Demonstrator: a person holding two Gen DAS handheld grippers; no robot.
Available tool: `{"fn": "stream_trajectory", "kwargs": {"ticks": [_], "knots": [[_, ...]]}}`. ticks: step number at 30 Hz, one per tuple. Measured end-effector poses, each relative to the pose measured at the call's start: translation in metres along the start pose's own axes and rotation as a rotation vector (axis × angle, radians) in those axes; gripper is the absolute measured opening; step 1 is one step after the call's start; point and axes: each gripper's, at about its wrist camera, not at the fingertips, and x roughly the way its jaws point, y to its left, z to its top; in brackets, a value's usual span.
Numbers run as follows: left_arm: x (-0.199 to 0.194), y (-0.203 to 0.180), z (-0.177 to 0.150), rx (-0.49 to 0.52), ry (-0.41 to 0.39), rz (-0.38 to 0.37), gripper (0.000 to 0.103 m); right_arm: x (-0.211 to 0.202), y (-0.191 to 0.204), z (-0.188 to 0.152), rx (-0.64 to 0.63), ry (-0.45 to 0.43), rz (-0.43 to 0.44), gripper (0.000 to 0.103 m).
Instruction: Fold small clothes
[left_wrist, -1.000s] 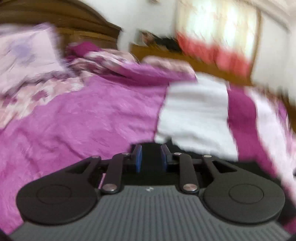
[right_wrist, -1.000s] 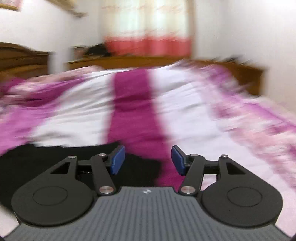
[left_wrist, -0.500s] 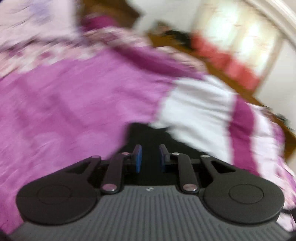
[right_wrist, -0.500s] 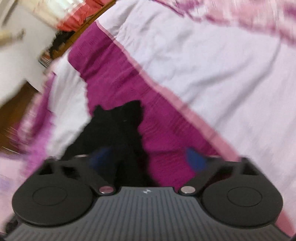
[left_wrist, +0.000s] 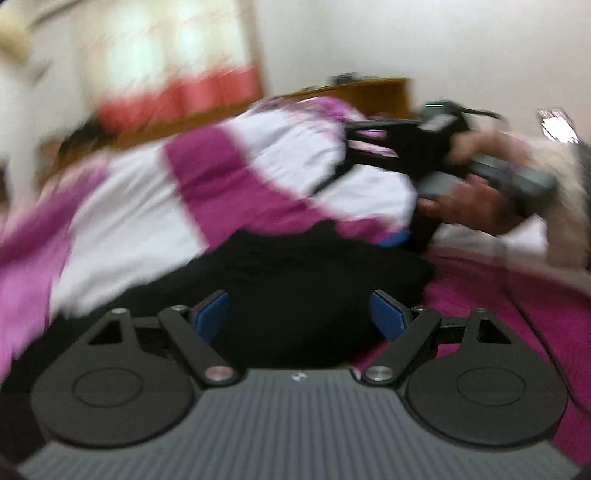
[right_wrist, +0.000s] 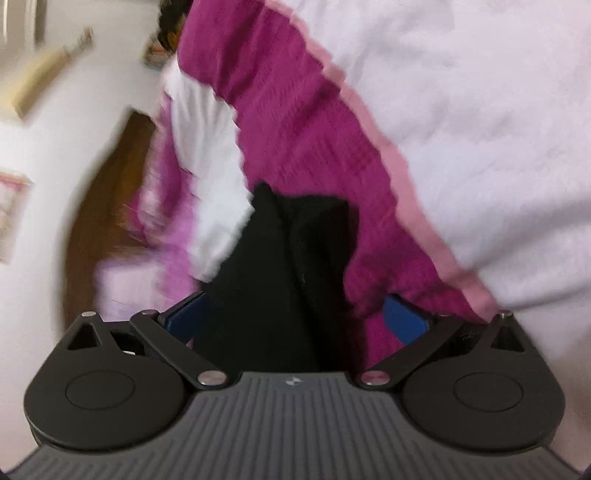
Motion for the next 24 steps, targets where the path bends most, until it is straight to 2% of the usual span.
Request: {"fn": "stream_trajectory", "kwargs": {"ticks": [2,4,6,7,8,9,10,11,12,15,18,20,21,23,24], "knots": [[0.013,-0.018,0.001,0.119,-0.001,-0.041,0.084,-0.001,-0.007,0.011,0.011,0.060,0.040,0.096],[0.031,-0.039,-0.002,0.233,0.020,-0.051,0.085,-0.005,-0.010,0.017,0.034,0.064,0.054,0.091],[0.053,-0.054,-0.003,0.325,0.049,0.008,0.085,-0.004,-0.011,0.017,0.018,0.072,0.046,0.086],[0.064,-0.061,-0.006,0.359,0.048,0.073,0.082,-0.002,-0.007,0.015,-0.011,0.082,0.024,0.084],[0.072,-0.066,-0.004,0.371,0.048,0.131,0.070,-0.001,-0.003,0.014,-0.038,0.090,0.008,0.084],[0.080,-0.066,-0.002,0.365,0.072,0.180,0.033,0.000,0.000,0.012,-0.062,0.094,-0.006,0.084],[0.085,-0.067,0.000,0.337,0.094,0.213,0.023,0.001,0.002,0.011,-0.077,0.095,-0.019,0.084],[0.085,-0.066,0.003,0.294,0.095,0.246,0.023,0.004,0.004,0.011,-0.084,0.093,-0.029,0.084],[0.082,-0.064,0.006,0.267,0.088,0.248,0.022,0.005,0.005,0.011,-0.079,0.087,-0.038,0.084],[0.071,-0.067,0.004,0.284,0.035,0.302,0.022,0.013,0.007,0.017,-0.076,0.052,-0.008,0.087],[0.071,-0.058,0.002,0.264,0.030,0.301,0.022,0.036,0.016,0.031,-0.126,0.107,0.027,0.090],[0.080,-0.057,0.000,0.263,0.023,0.294,0.022,0.053,0.025,0.043,-0.142,0.107,0.024,0.089],[0.082,-0.057,-0.001,0.253,0.026,0.282,0.022,0.063,0.030,0.047,-0.154,0.103,0.007,0.088],[0.098,-0.050,0.000,0.122,0.075,0.226,0.023,0.082,0.042,0.046,-0.225,0.053,-0.048,0.082],[0.103,-0.042,-0.002,0.050,0.103,0.215,0.023,0.089,0.046,0.044,-0.251,0.025,-0.090,0.071]]}}
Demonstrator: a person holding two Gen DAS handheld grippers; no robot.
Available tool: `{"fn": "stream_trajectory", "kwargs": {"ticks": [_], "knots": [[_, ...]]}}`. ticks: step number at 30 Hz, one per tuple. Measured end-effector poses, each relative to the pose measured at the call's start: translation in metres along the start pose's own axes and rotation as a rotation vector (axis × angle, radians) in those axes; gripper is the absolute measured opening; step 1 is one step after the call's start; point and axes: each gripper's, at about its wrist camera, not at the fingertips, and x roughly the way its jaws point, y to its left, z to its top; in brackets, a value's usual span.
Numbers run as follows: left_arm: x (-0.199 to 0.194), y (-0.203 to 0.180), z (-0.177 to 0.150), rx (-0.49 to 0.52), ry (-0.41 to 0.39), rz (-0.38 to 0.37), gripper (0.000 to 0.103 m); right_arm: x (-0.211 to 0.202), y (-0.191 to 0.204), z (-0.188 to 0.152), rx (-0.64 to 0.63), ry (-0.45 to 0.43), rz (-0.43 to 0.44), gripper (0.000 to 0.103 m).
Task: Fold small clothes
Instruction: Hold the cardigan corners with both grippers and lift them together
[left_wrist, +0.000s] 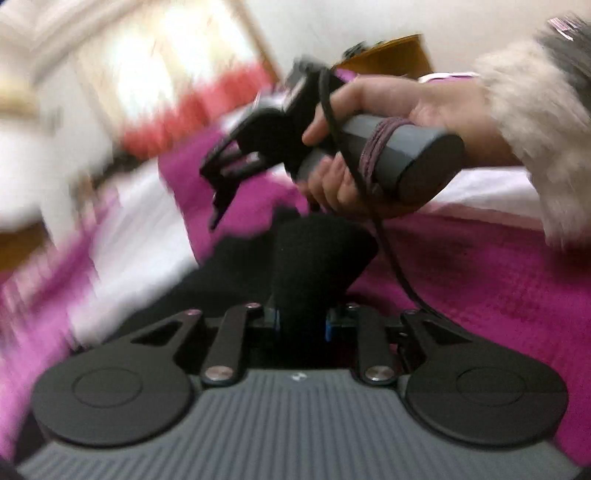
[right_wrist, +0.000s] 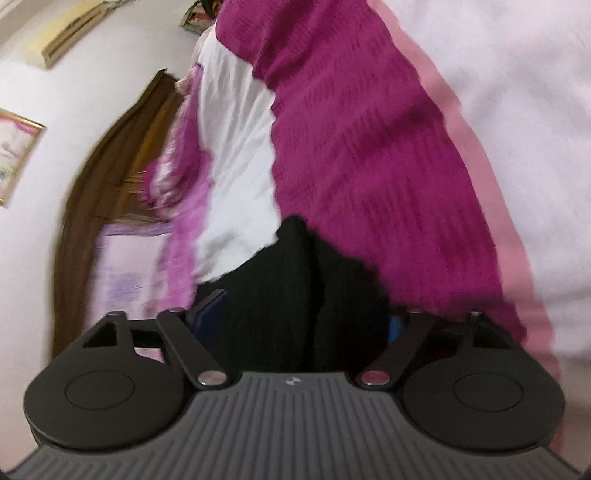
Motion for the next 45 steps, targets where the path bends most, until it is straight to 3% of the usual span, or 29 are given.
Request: {"fn": "stream_trajectory", "kwargs": {"ticks": [1,2,3,7,9,15,18,21,24,28,34,45], "knots": [[0.002,0.003,0.001,-0.030,0.009,0.001,0.023,0.006,0.006,-0.002,-0.033,-0.014,-0.066,0.053],[0.002,0.007,0.002,-0.052,0.007,0.000,0.023,0.006,0.007,-0.006,-0.066,-0.022,-0.110,0.045],[0.004,0.013,0.003,-0.081,0.005,-0.007,0.023,0.006,0.009,-0.007,-0.089,-0.029,-0.141,0.029],[0.009,0.029,0.005,-0.154,0.001,-0.039,0.023,-0.005,-0.004,-0.005,-0.064,-0.065,-0.131,0.012],[0.008,0.037,0.007,-0.206,-0.012,-0.065,0.022,-0.011,-0.001,-0.008,-0.096,-0.091,-0.126,0.011],[-0.017,0.063,0.018,-0.412,0.003,-0.073,0.022,-0.014,0.046,-0.019,-0.190,-0.135,-0.219,0.010],[-0.035,0.079,0.024,-0.417,-0.020,-0.076,0.022,-0.012,0.076,-0.032,-0.257,-0.178,-0.308,0.010],[-0.049,0.103,0.021,-0.428,-0.048,-0.066,0.022,-0.008,0.097,-0.039,-0.223,-0.174,-0.285,0.010],[-0.058,0.117,0.014,-0.439,-0.058,-0.054,0.022,-0.004,0.127,-0.047,-0.259,-0.197,-0.334,0.010],[-0.069,0.132,0.009,-0.516,-0.054,-0.069,0.022,0.002,0.162,-0.058,-0.327,-0.225,-0.435,0.010],[-0.084,0.157,-0.003,-0.640,-0.062,-0.104,0.022,0.011,0.199,-0.067,-0.384,-0.209,-0.497,0.010],[-0.104,0.186,-0.038,-0.759,-0.049,-0.186,0.022,0.037,0.216,-0.086,-0.353,-0.165,-0.575,0.010]]}}
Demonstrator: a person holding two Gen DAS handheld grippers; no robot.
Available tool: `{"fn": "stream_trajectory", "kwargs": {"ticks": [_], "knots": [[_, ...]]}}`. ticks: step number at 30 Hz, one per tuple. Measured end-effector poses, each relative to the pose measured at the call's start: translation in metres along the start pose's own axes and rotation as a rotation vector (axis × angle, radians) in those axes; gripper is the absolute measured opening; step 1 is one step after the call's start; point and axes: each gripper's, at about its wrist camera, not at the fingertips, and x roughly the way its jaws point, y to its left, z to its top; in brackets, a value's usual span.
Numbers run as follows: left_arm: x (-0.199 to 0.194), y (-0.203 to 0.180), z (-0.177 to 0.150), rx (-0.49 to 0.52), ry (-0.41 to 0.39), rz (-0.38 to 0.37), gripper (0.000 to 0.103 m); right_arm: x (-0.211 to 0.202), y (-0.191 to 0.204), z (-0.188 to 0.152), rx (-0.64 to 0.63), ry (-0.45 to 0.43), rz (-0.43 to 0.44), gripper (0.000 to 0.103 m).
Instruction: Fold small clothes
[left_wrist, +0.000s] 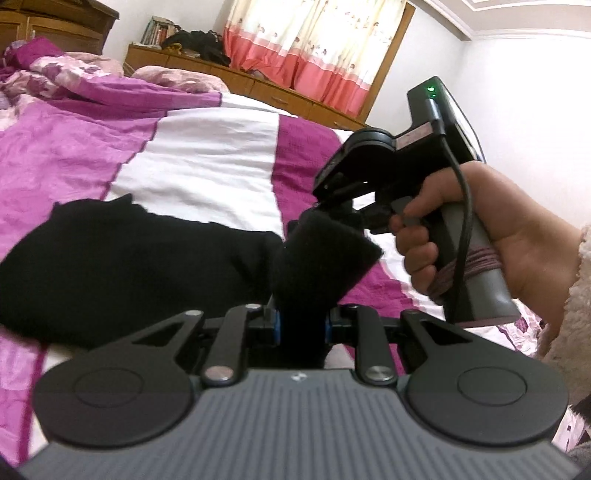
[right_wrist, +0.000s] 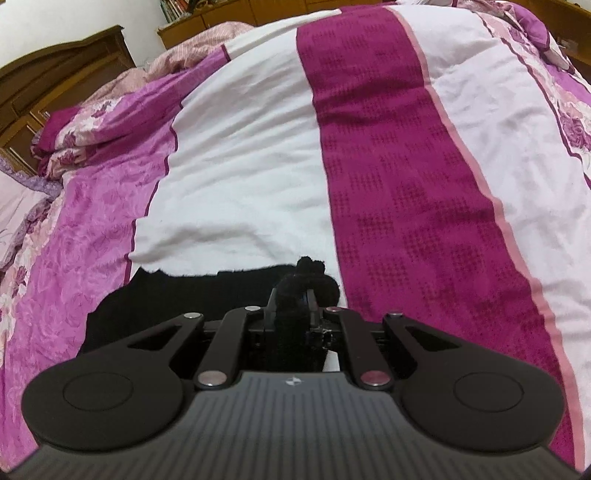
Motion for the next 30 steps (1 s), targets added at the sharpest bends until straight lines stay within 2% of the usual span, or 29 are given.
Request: {"fn": "stream_trajectory", "kwargs": {"ticks": [4,12,21,25,30], "knots": [[-0.011,0.017,-0.001,0.000,-0.038,-0.012,0.022,-0.002,0.017,-0.002,-0.009,0.005,-0.003,0.010],[-0.021,0.035,0.007,-0.051,-0.049,-0.006,0.022,-0.010,0.046,0.000,-0.006,-0.010,-0.018,0.010],[-0.037,0.054,0.008,-0.120,-0.108,0.055,0.023,-0.003,0.086,0.011,-0.062,0.005,-0.052,0.010],[-0.053,0.067,0.005,-0.146,-0.135,0.083,0.022,0.001,0.117,0.010,-0.114,0.014,-0.047,0.010],[-0.067,0.093,0.006,-0.234,-0.130,0.107,0.022,0.010,0.169,0.004,-0.215,0.018,-0.033,0.010]]}}
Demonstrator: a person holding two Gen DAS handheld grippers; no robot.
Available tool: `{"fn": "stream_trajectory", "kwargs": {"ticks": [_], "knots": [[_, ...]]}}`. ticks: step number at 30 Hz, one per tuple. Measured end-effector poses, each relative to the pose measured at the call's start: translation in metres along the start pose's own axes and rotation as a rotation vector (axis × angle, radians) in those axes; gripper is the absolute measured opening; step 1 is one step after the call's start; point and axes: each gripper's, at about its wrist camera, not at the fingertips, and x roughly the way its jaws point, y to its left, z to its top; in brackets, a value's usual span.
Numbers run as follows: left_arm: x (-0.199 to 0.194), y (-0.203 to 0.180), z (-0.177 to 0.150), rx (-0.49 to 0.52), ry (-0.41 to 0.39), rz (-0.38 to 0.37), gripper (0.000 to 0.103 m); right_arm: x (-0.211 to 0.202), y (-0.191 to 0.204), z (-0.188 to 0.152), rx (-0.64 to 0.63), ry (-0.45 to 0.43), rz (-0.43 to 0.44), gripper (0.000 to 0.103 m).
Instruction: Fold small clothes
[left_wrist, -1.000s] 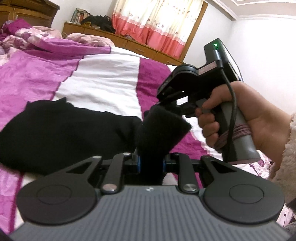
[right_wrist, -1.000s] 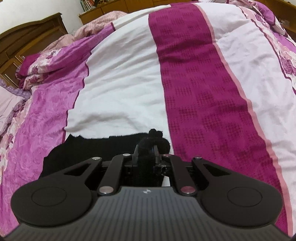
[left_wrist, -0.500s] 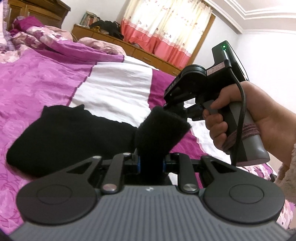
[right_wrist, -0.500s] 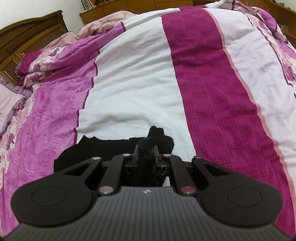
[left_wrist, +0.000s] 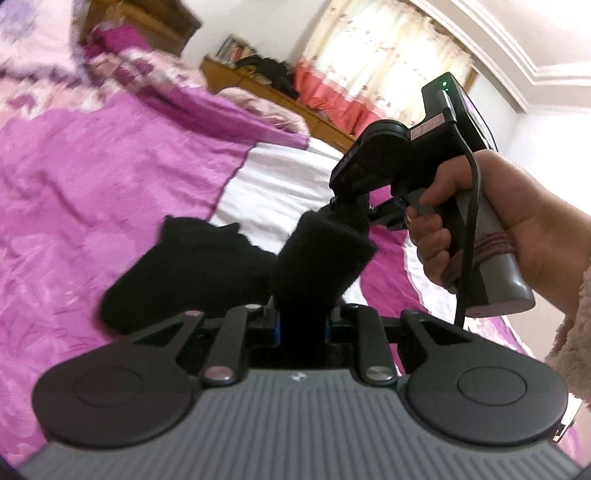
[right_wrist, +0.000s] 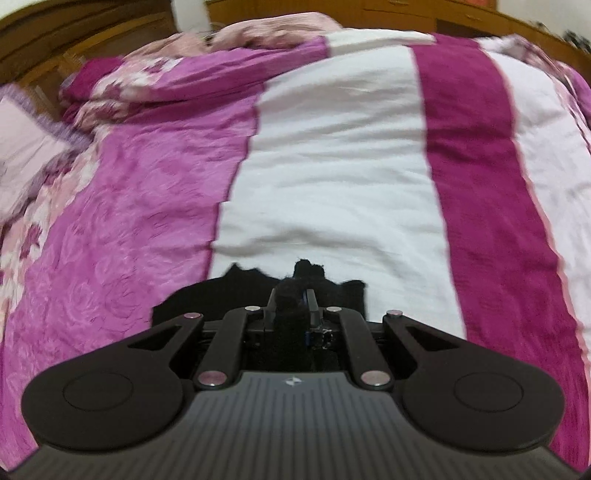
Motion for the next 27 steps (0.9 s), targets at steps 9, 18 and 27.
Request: {"fn": "stream_trajectory", "kwargs": {"ticks": [9,18,27], "knots": [[-0.008,0.024,0.002,0.040,-0.028,0.069,0.023,0.021,0.059,-0.004,-0.160,0.050,-0.038,0.010],[-0.021,-0.001,-0.021,0.275,-0.081,0.070,0.022,0.025,0.077,0.004,-0.226,0.076,-0.050,0.010],[-0.014,0.039,-0.002,0.113,-0.026,0.081,0.023,0.048,0.110,0.007,-0.263,0.112,-0.104,0.010]]}}
